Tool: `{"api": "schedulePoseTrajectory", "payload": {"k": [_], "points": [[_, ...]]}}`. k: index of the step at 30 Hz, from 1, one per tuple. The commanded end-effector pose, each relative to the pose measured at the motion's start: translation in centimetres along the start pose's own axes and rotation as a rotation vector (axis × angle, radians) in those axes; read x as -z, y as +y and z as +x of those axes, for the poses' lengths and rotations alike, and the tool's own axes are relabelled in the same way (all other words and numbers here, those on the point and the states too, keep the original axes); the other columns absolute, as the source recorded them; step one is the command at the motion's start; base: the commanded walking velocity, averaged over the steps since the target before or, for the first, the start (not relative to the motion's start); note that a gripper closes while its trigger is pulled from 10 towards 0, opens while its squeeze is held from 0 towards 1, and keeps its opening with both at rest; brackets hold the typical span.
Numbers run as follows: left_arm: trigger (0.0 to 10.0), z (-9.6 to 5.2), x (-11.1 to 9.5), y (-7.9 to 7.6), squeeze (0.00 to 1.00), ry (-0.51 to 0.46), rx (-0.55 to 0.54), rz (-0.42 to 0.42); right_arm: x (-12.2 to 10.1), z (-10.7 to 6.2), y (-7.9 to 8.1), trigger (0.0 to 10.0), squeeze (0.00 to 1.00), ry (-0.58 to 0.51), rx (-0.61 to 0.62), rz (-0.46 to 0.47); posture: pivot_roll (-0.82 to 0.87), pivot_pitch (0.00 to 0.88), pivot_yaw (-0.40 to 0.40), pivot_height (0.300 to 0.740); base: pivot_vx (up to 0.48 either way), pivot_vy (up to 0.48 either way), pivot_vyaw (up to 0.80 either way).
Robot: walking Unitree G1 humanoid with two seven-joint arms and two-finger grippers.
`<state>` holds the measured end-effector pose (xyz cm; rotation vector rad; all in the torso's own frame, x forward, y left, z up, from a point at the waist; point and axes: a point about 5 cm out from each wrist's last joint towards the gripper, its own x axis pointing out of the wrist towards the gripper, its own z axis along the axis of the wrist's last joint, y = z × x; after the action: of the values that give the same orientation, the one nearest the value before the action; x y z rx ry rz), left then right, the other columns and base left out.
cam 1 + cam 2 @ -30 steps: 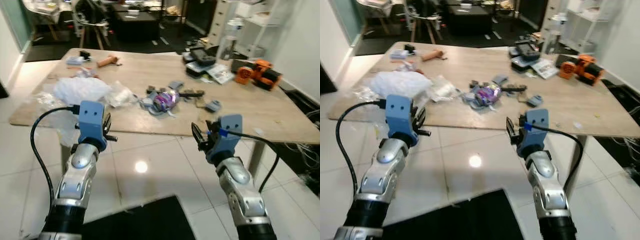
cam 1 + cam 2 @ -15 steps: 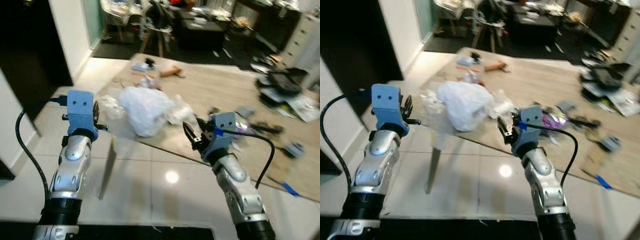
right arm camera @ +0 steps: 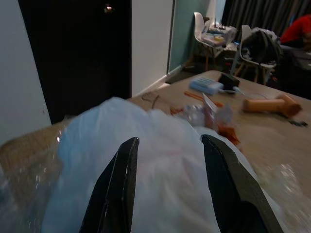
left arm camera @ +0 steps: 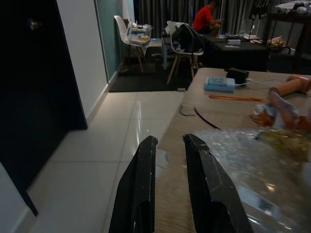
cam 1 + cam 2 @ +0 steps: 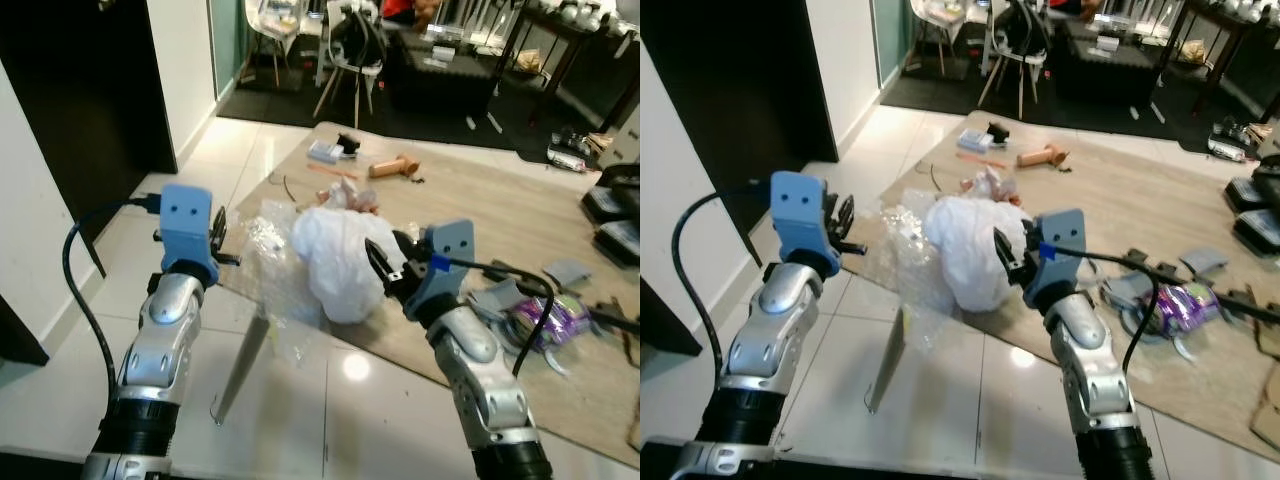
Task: Picking trash to rubbish bin
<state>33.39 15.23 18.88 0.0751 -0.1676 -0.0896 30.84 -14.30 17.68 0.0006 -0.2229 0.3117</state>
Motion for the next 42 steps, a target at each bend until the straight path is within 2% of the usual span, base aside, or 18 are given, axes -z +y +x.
{"api": "schedulePoseTrajectory", "payload": {"k": [1,5,8,13,14,15,16,17,19,20,21,24,27,30,34,38,41,42], "points": [[10.0,-0.3,0.2,-0.5,0.0,-0.005,0.014,-0.012,0.0,-0.4,-0.2,10.0,0.0,-0.002,0.009,-0.015,-0.11,0.054,-0.023,0.74,0.0,0.0,0.0],[10.0,-0.4,0.1,0.0,0.0,-0.009,-0.006,-0.013,-0.4,-0.7,0.1,10.0,0.0,-0.023,-0.003,-0.011,-0.11,0.055,-0.02,0.74,0.0,0.0,0.0],[10.0,-0.3,0.1,0.3,0.0,-0.005,0.021,0.024,-0.9,-0.5,0.5,10.0,0.0,-0.049,-0.032,0.022,-0.1,0.067,-0.018,0.74,0.0,0.0,0.0],[10.0,-0.4,0.1,0.3,0.0,-0.013,0.086,0.044,-1.4,-0.2,0.8,10.0,0.01,-0.047,-0.062,-0.005,-0.1,0.07,-0.02,0.74,0.0,0.0,0.0],[10.0,-0.7,0.2,0.1,0.0,-0.004,0.159,0.025,-1.4,-0.1,0.8,10.0,0.75,-0.036,-0.068,-0.03,-0.1,0.071,-0.023,0.74,0.0,0.0,0.0],[10.0,-0.7,0.2,0.1,0.0,-0.004,0.159,0.025,-1.4,-0.1,0.8,10.0,0.75,-0.036,-0.068,-0.03,-0.1,0.071,-0.023,0.74,0.0,0.0,0.0],[10.0,-1.0,0.5,-0.1,0.0,0.019,0.218,0.028,-1.4,0.0,0.8,10.0,0.98,-0.032,-0.068,-0.034,-0.1,0.071,-0.023,0.74,0.0,0.0,0.0],[10.0,-1.4,0.7,-0.3,0.0,0.037,0.293,0.04,-1.2,0.1,0.7,10.0,1.0,-0.02,-0.065,-0.046,-0.1,0.073,-0.023,0.74,0.0,0.0,0.0],[10.0,-1.7,0.8,-0.4,0.0,0.05,0.348,0.033,-1.1,0.2,0.7,10.0,1.0,-0.014,-0.073,-0.052,-0.1,0.077,-0.021,0.74,0.0,0.0,0.0],[10.0,-2.0,0.8,-0.4,0.08,0.053,0.39,0.021,-1.0,0.3,0.7,10.0,1.0,-0.009,-0.078,-0.058,-0.1,0.078,-0.02,0.74,0.0,0.0,0.0],[10.0,-2.0,0.8,-0.4,0.08,0.053,0.39,0.021,-1.0,0.3,0.7,10.0,1.0,-0.009,-0.078,-0.058,-0.1,0.078,-0.02,0.74,0.0,0.0,0.0],[10.0,-3.1,0.1,-1.1,0.0,0.03,0.598,-0.019,-0.7,0.8,0.3,10.0,1.0,0.005,-0.082,-0.091,-0.1,0.085,-0.014,0.74,0.0,0.0,0.0],[10.0,-3.1,0.1,-1.1,0.0,0.03,0.598,-0.019,-0.7,0.8,0.3,10.0,1.0,0.005,-0.082,-0.091,-0.1,0.085,-0.014,0.74,0.0,0.0,0.0],[10.0,-3.7,0.0,-2.0,0.0,0.031,0.702,0.011,-0.6,1.6,-0.5,10.0,1.0,0.01,-0.092,-0.123,-0.1,0.093,-0.001,0.74,0.0,0.0,0.0],[10.0,-3.7,0.2,-2.2,0.0,0.035,0.71,0.028,-0.5,2.0,-0.9,10.0,1.0,0.018,-0.101,-0.129,-0.1,0.093,-0.001,0.74,0.0,0.0,0.0],[10.0,-3.9,-0.7,-3.0,0.0,-0.012,0.74,-0.03,0.1,3.1,-1.3,10.0,1.0,0.06,-0.144,-0.166,-0.09,0.136,0.009,0.74,0.0,0.0,0.0],[10.0,-4.0,-0.9,-3.1,0.0,-0.015,0.755,-0.036,0.2,3.3,-1.4,10.0,1.0,0.068,-0.153,-0.171,-0.09,0.136,0.009,0.74,0.0,0.0,0.0],[10.0,-4.1,-0.9,-3.0,0.0,-0.011,0.764,-0.035,0.3,3.7,-1.4,10.0,0.0,0.083,-0.169,-0.17,-0.08,0.143,0.008,0.74,0.0,0.0,0.0]]}}
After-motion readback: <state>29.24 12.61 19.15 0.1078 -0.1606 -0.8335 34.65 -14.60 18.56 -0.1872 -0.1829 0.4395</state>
